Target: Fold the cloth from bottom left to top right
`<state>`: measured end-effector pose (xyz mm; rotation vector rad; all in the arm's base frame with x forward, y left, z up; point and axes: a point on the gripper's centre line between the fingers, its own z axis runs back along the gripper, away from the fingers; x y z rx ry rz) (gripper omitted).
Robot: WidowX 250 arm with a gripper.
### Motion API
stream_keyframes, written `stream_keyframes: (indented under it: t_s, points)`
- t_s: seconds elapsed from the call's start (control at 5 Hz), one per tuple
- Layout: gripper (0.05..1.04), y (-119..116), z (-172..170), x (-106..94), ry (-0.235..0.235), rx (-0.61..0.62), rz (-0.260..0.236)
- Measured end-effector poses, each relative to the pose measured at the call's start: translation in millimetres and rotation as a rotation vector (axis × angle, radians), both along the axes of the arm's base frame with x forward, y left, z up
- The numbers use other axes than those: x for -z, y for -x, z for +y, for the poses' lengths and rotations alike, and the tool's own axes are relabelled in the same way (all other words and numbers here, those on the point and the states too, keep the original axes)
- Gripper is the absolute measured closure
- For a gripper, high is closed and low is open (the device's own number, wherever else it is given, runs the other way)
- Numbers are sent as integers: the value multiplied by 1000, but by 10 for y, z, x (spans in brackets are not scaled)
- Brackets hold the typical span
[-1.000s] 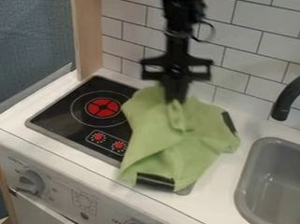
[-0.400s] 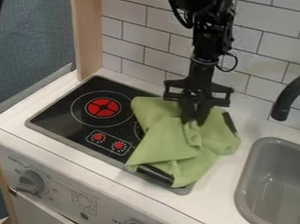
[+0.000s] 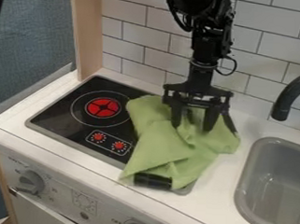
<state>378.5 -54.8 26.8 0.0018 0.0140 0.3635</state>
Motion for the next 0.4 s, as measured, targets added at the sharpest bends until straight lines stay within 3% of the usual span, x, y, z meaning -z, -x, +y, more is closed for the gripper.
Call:
stream_keyframes:
  t_s: [0.4]
  points:
    - [83,17,2,-59,5,19,-7]
